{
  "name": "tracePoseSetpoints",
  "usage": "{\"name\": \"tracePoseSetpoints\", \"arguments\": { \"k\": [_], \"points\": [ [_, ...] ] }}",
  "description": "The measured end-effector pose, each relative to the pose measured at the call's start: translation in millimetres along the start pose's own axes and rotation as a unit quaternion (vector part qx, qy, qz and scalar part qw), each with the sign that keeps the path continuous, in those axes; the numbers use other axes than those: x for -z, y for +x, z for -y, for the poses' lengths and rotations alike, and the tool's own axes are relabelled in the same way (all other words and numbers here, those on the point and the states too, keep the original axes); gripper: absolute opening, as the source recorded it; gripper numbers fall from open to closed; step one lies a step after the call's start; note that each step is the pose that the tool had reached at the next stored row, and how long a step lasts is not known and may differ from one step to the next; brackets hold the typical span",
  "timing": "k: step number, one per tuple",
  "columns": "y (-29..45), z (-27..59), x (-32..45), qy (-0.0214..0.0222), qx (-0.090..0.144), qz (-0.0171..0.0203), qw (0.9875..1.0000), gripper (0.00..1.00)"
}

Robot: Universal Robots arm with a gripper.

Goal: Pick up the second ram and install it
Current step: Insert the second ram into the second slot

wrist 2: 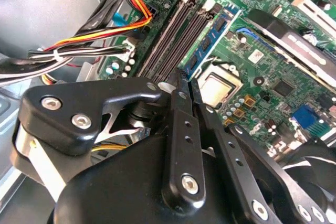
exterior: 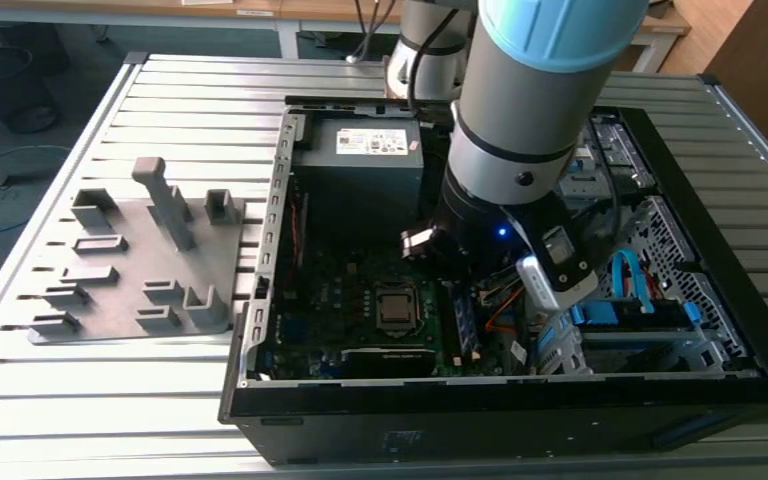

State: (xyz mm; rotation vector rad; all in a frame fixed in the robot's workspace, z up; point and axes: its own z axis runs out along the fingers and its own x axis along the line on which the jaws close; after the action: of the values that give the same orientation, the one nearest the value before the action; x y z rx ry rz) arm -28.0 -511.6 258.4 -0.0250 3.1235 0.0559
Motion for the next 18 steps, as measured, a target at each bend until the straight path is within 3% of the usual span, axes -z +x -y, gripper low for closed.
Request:
{"name": "tracePoseSetpoints", "arguments": {
  "k": [13, 18],
  "points": [
    [0.0, -5.7, -11.6, 0.0, 0.001, 0.0, 1.0, 0.14],
    [0.1, -6.6, -20.3, 0.0001, -0.008, 0.0003, 1.0, 0.14]
  ]
}}
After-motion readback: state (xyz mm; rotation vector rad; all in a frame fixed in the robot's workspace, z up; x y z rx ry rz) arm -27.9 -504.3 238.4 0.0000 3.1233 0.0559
